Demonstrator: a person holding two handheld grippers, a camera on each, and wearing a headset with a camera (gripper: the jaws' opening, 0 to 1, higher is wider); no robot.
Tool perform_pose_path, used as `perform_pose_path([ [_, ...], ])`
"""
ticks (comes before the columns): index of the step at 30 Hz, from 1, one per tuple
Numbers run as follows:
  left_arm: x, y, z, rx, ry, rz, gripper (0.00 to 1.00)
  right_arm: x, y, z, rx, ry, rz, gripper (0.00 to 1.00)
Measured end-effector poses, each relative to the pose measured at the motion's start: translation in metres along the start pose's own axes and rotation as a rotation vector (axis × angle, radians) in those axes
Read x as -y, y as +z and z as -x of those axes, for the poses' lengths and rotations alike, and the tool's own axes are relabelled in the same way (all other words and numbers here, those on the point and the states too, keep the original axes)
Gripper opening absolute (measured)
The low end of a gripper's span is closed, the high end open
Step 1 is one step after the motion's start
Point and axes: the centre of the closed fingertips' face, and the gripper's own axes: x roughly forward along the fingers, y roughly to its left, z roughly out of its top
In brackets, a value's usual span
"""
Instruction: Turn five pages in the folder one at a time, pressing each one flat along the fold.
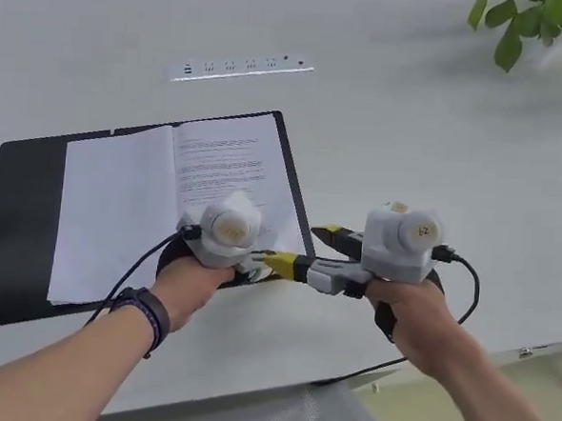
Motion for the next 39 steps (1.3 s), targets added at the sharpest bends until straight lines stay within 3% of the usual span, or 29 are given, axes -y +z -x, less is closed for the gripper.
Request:
perform_pose_path([
  [16,-0.005,0.001,0.0,0.02,0.017,0.021,0.37,0.023,-0.004,-0.034,-0.019,0.031,-0.082,0.6],
  [30,-0.005,0.001,0.0,0.027,0.012,0.037,0.37,0.031,0.004,-0.04,0.003,0.05,-0.119,0.54],
  [35,-0.005,0.003,0.003,0.029,-0.015,0.096,0.4,0.032,0.007,-0.034,0.037,0.055,-0.155,0.43],
  [39,-0.001,0.003,0.014,0.032,-0.032,0.099,0.49,0.026,0.0,-0.031,0.036,0.081,-0.183,0.35],
])
